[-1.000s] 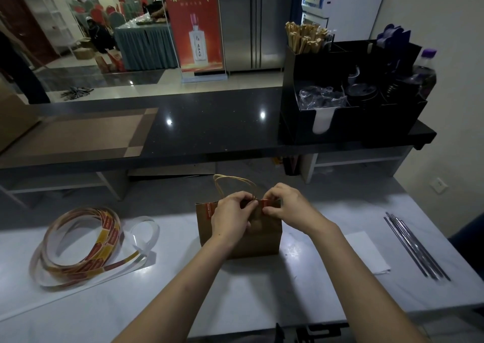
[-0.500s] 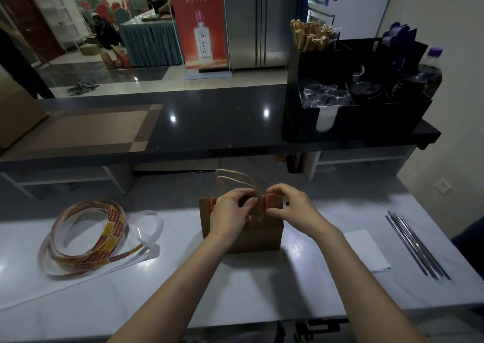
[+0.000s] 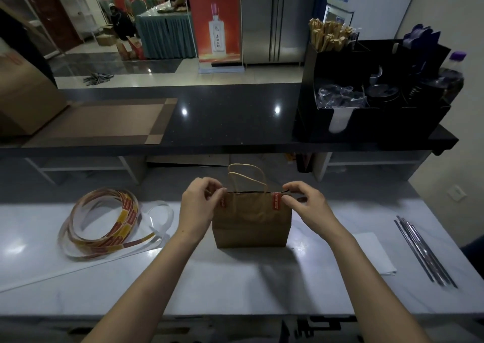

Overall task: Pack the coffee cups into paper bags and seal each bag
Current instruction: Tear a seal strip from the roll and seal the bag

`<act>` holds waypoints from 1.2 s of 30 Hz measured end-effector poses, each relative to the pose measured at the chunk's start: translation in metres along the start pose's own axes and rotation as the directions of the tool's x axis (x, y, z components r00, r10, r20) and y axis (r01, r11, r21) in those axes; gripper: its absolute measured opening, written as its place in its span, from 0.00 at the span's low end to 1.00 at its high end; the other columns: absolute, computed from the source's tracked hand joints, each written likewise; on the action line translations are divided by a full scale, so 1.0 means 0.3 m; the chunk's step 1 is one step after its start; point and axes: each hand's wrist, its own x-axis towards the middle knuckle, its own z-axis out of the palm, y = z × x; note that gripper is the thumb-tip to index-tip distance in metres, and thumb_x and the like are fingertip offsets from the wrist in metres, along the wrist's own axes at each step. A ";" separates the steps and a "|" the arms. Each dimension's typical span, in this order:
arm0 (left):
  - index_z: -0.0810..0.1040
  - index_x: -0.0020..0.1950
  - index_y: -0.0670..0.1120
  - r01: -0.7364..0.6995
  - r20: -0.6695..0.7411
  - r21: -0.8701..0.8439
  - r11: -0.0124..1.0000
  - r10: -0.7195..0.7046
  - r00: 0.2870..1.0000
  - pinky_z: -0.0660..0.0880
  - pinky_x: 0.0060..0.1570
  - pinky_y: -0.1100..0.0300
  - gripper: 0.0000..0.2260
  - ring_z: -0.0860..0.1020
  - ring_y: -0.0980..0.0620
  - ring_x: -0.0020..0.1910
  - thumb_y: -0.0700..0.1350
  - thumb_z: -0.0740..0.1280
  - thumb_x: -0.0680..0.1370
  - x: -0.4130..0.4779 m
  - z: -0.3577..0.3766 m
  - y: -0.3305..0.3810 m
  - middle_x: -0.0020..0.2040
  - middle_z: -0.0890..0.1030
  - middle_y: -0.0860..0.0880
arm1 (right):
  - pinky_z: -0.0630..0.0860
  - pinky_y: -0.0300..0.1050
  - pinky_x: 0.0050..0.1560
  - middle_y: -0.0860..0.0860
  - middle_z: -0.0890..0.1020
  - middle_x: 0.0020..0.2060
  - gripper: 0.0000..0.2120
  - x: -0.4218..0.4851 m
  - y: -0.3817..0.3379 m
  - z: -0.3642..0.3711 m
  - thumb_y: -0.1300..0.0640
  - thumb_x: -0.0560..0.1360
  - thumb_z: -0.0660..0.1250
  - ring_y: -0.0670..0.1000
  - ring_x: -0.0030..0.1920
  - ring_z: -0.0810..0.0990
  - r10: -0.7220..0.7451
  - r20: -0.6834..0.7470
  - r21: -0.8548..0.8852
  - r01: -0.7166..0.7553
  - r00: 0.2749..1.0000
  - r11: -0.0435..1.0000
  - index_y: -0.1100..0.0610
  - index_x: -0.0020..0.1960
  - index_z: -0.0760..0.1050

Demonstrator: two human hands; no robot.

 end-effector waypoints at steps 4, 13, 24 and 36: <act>0.83 0.60 0.47 0.075 0.039 0.060 0.995 -0.077 0.996 0.73 0.46 0.70 0.09 0.78 0.54 0.50 0.44 0.74 0.79 0.015 -0.029 -0.041 0.56 0.79 0.51 | 0.77 0.37 0.54 0.41 0.82 0.55 0.07 0.007 -0.003 0.002 0.54 0.81 0.72 0.43 0.58 0.79 0.014 0.007 -0.014 -0.014 1.000 1.000 0.45 0.58 0.80; 0.85 0.57 0.48 0.139 0.149 0.043 0.989 -0.144 0.978 0.74 0.49 0.64 0.06 0.79 0.54 0.53 0.43 0.70 0.82 0.024 -0.016 -0.075 0.55 0.83 0.51 | 0.77 0.35 0.49 0.43 0.82 0.50 0.04 0.009 -0.010 0.014 0.56 0.82 0.69 0.44 0.53 0.80 0.023 0.002 -0.099 -0.023 1.000 0.995 0.48 0.53 0.81; 0.85 0.49 0.50 0.121 0.171 0.053 0.991 -0.128 0.977 0.71 0.42 0.69 0.04 0.79 0.61 0.46 0.44 0.71 0.82 0.057 -0.071 -0.059 0.45 0.83 0.55 | 0.75 0.34 0.45 0.45 0.82 0.46 0.04 0.020 -0.081 0.021 0.57 0.82 0.71 0.45 0.49 0.80 0.006 -0.071 -0.200 -0.020 0.997 0.980 0.51 0.48 0.81; 0.84 0.50 0.52 0.053 0.132 0.043 0.998 -0.058 0.990 0.74 0.49 0.63 0.04 0.79 0.60 0.49 0.46 0.70 0.82 0.102 -0.437 -0.120 0.46 0.83 0.56 | 0.77 0.38 0.47 0.47 0.82 0.47 0.03 0.048 -0.413 0.179 0.56 0.82 0.70 0.46 0.50 0.81 -0.080 0.009 -0.213 0.080 0.997 0.974 0.52 0.50 0.81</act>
